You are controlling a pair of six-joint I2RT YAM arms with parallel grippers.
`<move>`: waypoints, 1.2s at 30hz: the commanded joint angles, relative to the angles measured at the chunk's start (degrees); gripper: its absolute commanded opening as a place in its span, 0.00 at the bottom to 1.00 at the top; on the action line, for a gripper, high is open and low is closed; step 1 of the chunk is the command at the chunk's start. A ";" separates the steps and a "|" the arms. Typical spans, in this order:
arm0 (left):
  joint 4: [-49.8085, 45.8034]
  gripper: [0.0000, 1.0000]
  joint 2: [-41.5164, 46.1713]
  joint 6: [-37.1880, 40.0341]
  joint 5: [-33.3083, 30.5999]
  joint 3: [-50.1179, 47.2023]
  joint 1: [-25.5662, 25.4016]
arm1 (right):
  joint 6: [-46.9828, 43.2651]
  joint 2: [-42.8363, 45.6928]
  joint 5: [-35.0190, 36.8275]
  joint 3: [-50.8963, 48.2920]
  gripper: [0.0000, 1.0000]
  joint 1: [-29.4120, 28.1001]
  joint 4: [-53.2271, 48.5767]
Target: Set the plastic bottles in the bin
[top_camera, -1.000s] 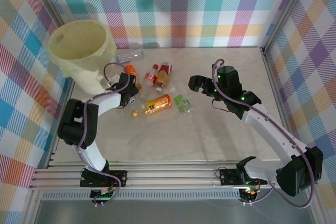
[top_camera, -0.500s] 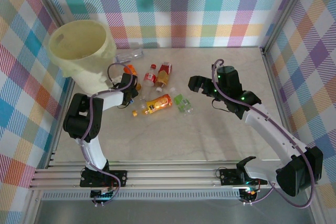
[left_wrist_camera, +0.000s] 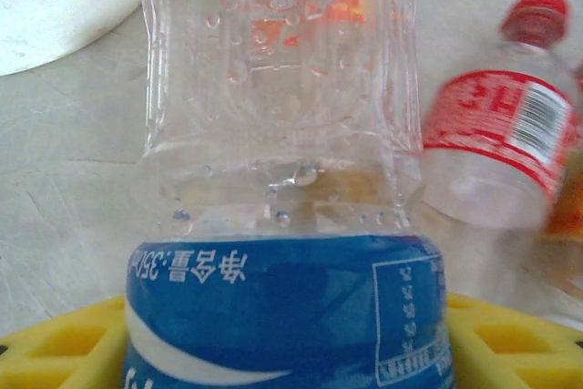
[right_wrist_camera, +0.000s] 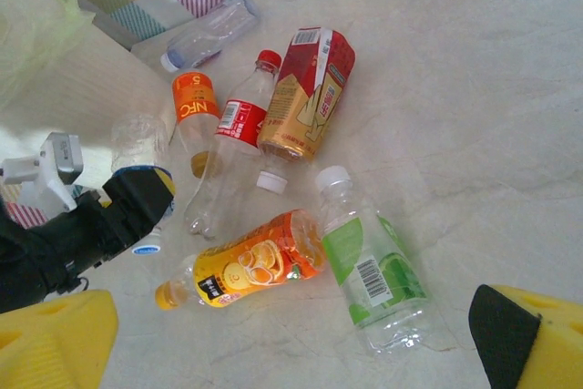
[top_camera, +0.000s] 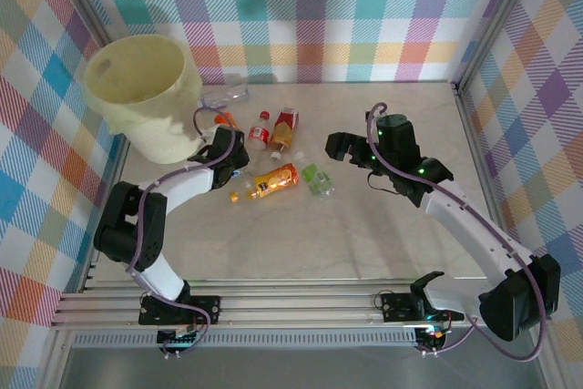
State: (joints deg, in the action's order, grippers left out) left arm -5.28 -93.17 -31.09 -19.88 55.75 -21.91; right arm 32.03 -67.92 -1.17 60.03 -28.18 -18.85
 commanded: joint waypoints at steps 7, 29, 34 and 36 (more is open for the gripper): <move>-1.47 0.50 13.05 7.34 1.85 -0.05 -6.54 | -3.40 2.27 -5.25 -1.93 1.00 -0.13 7.70; -13.46 0.48 15.13 23.66 19.90 28.19 -5.44 | -5.85 0.68 -19.05 -0.23 1.00 -0.12 12.35; -17.87 0.46 13.49 27.11 15.01 35.80 -1.75 | -5.62 -0.26 -20.51 0.08 1.00 -0.12 13.67; -19.33 0.46 12.49 27.88 13.87 38.43 0.54 | -5.62 -0.63 -20.96 0.31 1.00 -0.12 13.79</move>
State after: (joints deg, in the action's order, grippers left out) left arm -20.71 -79.22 -6.44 -2.48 90.80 -24.18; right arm 27.55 -67.72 -19.77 58.70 -28.18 -7.60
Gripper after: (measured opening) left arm 0.625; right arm 0.996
